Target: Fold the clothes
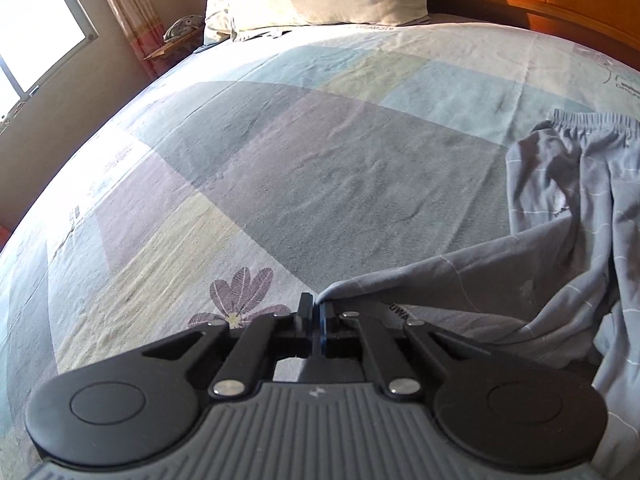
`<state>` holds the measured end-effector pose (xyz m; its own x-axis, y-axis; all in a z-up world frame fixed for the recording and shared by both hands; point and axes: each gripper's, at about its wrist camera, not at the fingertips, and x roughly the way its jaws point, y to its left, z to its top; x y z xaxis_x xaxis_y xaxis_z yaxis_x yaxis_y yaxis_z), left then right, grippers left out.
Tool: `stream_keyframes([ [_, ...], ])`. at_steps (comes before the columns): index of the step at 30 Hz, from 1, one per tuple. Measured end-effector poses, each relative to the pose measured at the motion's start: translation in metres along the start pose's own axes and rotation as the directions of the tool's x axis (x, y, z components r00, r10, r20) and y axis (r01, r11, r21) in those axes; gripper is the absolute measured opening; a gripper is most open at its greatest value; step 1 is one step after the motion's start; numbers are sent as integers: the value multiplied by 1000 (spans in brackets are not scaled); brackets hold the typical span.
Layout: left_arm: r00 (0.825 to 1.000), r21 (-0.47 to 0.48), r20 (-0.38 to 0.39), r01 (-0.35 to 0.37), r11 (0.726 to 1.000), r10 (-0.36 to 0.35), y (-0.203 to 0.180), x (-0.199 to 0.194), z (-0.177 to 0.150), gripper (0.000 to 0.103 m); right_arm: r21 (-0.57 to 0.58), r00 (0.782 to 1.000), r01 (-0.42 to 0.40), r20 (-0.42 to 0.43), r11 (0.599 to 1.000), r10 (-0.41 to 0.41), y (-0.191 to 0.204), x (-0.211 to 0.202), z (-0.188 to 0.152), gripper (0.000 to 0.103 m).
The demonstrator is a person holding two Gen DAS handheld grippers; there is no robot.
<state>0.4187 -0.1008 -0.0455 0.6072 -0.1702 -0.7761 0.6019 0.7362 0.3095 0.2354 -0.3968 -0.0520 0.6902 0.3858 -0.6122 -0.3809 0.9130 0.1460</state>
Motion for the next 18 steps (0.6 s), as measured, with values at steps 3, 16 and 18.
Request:
stream_keyframes([
  [3, 1000, 11, -8, 10, 1000, -10, 2, 8, 2, 1, -52, 999, 33, -31, 998, -35, -11, 11, 16, 50],
  [16, 995, 7, -9, 98, 995, -98, 7, -3, -19, 1, -273, 897, -287, -414, 918, 157, -84, 174, 105, 51],
  [18, 994, 5, -11, 110, 994, -110, 9, -3, -21, 1, -308, 875, -328, -455, 893, 164, -79, 180, 98, 51],
])
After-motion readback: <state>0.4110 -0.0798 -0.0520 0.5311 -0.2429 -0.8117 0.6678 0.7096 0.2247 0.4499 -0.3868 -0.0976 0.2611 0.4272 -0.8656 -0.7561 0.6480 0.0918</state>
